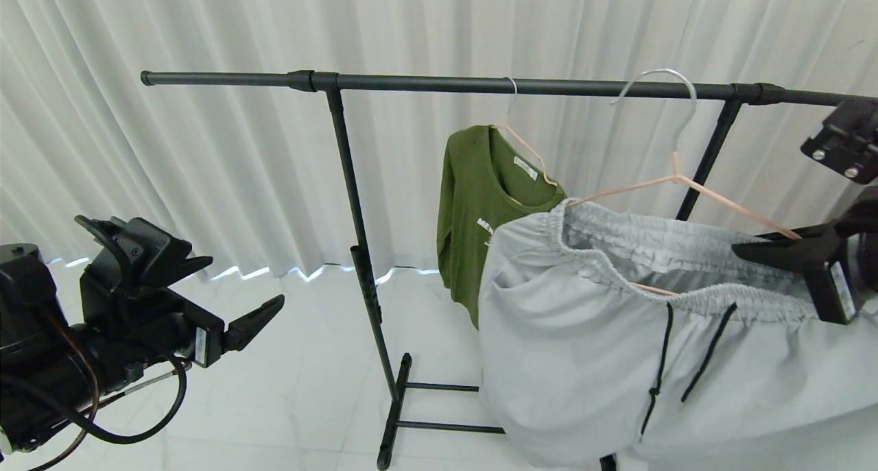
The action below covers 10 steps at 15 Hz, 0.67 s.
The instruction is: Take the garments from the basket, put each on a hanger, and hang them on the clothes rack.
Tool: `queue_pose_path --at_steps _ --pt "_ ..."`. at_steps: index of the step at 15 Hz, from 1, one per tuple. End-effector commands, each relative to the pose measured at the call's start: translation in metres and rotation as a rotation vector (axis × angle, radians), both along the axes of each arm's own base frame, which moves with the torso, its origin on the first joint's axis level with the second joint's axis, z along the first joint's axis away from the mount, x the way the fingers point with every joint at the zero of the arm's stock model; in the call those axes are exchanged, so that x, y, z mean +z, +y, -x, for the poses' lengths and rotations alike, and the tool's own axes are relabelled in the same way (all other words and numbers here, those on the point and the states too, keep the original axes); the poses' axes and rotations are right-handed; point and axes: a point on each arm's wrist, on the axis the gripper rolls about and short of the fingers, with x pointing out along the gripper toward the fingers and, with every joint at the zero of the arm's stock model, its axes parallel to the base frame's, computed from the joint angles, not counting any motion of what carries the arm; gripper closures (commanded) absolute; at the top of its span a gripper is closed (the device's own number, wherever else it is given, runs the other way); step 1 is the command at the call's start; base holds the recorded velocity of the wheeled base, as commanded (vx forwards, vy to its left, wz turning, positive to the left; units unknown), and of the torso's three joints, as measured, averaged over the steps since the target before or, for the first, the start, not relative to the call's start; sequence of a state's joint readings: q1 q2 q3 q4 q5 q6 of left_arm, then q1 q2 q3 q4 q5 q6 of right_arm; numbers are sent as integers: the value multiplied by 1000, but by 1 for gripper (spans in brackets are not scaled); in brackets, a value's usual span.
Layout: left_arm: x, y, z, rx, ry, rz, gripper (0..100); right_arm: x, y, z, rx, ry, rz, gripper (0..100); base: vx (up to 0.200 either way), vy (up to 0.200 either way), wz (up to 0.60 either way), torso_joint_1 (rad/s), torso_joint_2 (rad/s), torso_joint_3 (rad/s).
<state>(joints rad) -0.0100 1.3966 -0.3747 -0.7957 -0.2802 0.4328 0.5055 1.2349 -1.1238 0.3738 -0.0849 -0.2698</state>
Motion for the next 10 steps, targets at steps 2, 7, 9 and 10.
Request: queue_pose_path --at_steps 2,7,9,10 --pt "-3 4 -1 11 3 -34 0 0 -24 20 -101 12 15 100 0 0 0 0 0 0" --pt "-7 8 -1 30 15 -53 0 -6 -47 32 -243 76 44 100 0 0 0 0 0 0" --pt "-9 13 -2 48 20 -84 0 -7 -59 37 -325 72 39 100 0 0 0 0 0 0" --pt "-10 14 -3 53 23 -89 0 -6 -63 36 -363 71 39 100 0 0 0 0 0 0"
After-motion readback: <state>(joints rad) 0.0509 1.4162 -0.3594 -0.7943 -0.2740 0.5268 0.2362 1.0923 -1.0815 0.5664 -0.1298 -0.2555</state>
